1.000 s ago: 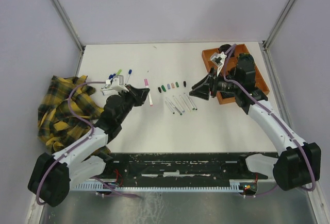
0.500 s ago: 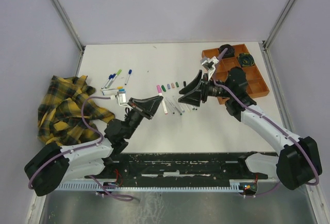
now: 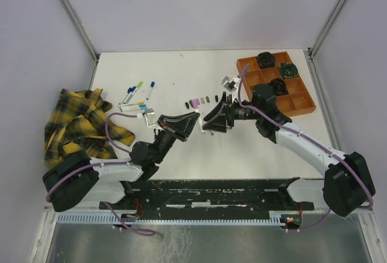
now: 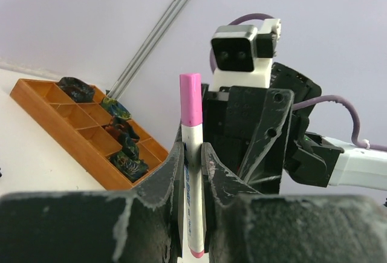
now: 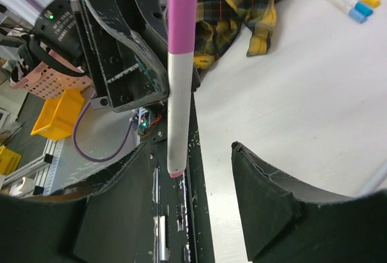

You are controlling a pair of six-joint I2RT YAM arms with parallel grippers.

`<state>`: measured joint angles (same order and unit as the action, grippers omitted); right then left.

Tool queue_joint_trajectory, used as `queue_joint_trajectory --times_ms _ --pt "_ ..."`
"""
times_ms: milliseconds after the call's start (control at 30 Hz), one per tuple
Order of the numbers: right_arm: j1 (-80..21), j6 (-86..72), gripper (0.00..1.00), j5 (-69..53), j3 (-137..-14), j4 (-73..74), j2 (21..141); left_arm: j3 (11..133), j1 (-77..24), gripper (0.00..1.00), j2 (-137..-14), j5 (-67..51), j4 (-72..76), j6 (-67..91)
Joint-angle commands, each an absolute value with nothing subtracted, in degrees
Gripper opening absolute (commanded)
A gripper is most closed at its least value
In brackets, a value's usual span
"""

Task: Open the pen caps
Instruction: Pick up the pen from the center of the board, then open the pen cap from the pen.

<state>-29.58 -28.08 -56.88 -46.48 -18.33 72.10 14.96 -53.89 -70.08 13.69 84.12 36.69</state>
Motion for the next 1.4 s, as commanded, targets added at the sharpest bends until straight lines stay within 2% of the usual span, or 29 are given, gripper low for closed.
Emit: queue_joint_trajectory --times_ms 0,167,367,600,767,833,933,1033,1133,1267,1367 --pt "-31.33 -24.77 0.63 -55.61 -49.15 -16.45 73.01 18.17 -54.91 0.03 -72.08 15.36 90.26 32.42" --pt "-32.52 -25.45 0.60 -55.01 -49.25 -16.64 73.37 19.42 -55.56 0.03 -74.35 14.96 90.61 31.91" --pt "-32.77 -27.19 0.48 -55.09 -49.50 -17.62 73.65 19.95 -55.99 0.03 -75.60 14.86 90.69 31.49" --pt "-32.77 -27.54 0.30 -55.78 -50.14 -17.36 74.10 19.75 -56.08 0.03 -75.89 14.85 90.66 31.38" --pt "-32.78 -26.38 0.10 -56.78 -51.28 -15.38 74.29 19.25 -56.09 0.04 -75.94 15.38 90.62 31.66" --pt "-32.76 -25.72 0.05 -57.17 -51.88 -14.25 74.46 19.12 -56.08 0.10 -75.73 15.38 90.29 32.08" --pt "-32.67 -24.01 0.00 -57.53 -52.94 -11.63 74.64 18.77 -56.12 0.31 -74.41 15.43 88.59 33.55" --pt "-32.54 -22.68 0.00 -57.97 -53.72 -9.65 74.62 18.72 -56.00 0.50 -71.39 14.82 83.60 33.96" --pt "-32.08 -21.66 0.00 -59.12 -54.54 -7.91 74.51 19.14 -55.78 0.63 -67.00 15.33 75.70 34.44" --pt "-31.41 -18.33 0.00 -61.83 -56.78 -2.40 74.90 21.64 -53.87 0.73 -60.78 13.34 62.93 36.07" --pt "-31.00 -16.78 0.00 -63.47 -58.10 0.37 75.62 24.55 -50.57 0.77 -57.74 8.44 53.67 39.53"
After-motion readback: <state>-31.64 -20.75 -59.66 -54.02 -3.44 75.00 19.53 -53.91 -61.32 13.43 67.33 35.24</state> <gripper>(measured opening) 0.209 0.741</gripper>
